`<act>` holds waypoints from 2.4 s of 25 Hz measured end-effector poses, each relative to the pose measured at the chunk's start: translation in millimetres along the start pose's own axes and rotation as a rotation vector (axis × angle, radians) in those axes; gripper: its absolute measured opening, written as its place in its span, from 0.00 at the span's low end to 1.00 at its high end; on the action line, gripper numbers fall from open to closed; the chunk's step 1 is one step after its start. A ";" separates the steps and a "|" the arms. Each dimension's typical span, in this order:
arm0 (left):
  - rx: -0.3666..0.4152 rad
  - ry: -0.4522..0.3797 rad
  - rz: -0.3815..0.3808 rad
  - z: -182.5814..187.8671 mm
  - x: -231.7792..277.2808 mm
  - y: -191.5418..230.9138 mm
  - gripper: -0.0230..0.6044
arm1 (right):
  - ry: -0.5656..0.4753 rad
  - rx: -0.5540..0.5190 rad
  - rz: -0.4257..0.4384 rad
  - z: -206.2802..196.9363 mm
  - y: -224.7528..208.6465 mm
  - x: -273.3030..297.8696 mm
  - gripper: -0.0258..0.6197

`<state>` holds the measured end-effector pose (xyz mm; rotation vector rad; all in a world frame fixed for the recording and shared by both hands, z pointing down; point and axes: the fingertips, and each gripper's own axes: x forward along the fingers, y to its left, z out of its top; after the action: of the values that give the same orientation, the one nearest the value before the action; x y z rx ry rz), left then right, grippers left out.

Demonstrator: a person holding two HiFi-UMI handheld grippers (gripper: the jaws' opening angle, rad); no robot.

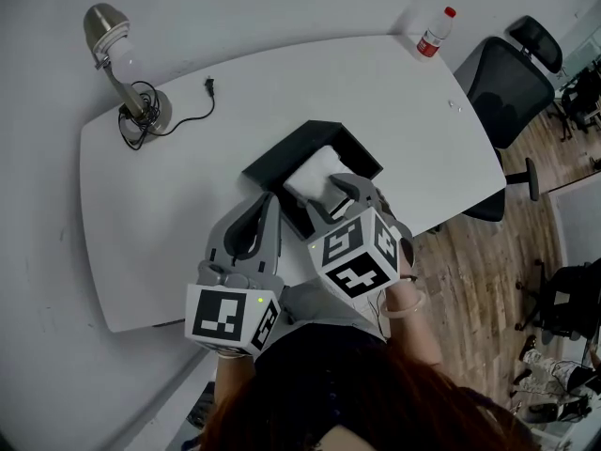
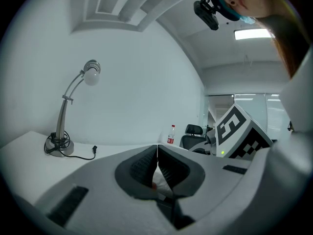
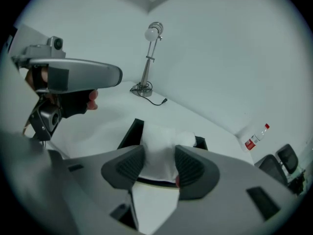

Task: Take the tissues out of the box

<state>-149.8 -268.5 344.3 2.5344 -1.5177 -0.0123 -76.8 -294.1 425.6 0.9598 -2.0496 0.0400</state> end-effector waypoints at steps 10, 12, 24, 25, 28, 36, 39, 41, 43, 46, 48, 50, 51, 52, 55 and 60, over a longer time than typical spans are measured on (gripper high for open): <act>0.041 -0.031 0.011 10.3 -32.8 -25.1 0.07 | -0.140 0.021 -0.092 9.3 -6.1 -39.2 0.37; 0.047 -0.038 0.011 11.9 -38.8 -31.0 0.07 | -0.163 0.024 -0.100 9.5 -5.3 -47.0 0.37; 0.078 -0.071 0.010 19.7 -74.6 -62.3 0.07 | -0.320 0.042 -0.170 16.5 2.1 -96.4 0.36; 0.081 -0.075 0.008 21.5 -77.0 -64.3 0.07 | -0.331 0.045 -0.175 17.5 2.7 -100.7 0.36; 0.089 -0.085 0.006 26.3 -83.6 -68.0 0.07 | -0.359 0.048 -0.191 19.9 4.4 -112.4 0.36; 0.094 -0.099 0.000 28.9 -90.7 -74.8 0.07 | -0.406 0.060 -0.216 19.2 7.2 -133.6 0.36; 0.106 -0.100 -0.004 29.8 -89.0 -80.4 0.07 | -0.435 0.078 -0.207 17.2 8.0 -137.7 0.36; 0.116 -0.099 -0.006 30.5 -87.6 -84.7 0.07 | -0.448 0.081 -0.204 16.5 7.2 -141.0 0.36; 0.121 -0.100 -0.005 31.4 -86.9 -89.7 0.07 | -0.452 0.071 -0.209 15.4 4.7 -147.0 0.36; 0.121 -0.100 0.006 32.1 -88.2 -98.0 0.07 | -0.476 0.066 -0.200 13.7 4.7 -157.2 0.35; 0.122 -0.098 0.015 32.1 -89.9 -105.3 0.07 | -0.492 0.071 -0.184 10.3 6.6 -163.9 0.35; 0.127 -0.095 0.021 31.5 -90.9 -113.8 0.07 | -0.504 0.079 -0.167 6.1 8.0 -170.2 0.35; 0.130 -0.094 0.023 31.4 -91.7 -118.3 0.07 | -0.510 0.080 -0.160 4.0 8.4 -173.4 0.35; 0.133 -0.095 0.026 31.6 -92.9 -122.8 0.07 | -0.515 0.079 -0.154 2.0 8.8 -176.9 0.35; 0.138 -0.100 0.038 32.1 -98.6 -135.4 0.07 | -0.529 0.073 -0.141 -3.9 11.3 -187.8 0.35; 0.148 -0.103 0.060 29.7 -111.5 -153.6 0.07 | -0.555 0.063 -0.126 -13.4 18.4 -205.7 0.35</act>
<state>-71.9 -105.0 280.0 2.6379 -1.6918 -0.0236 -8.6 -149.8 293.8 1.2390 -2.4925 -0.2573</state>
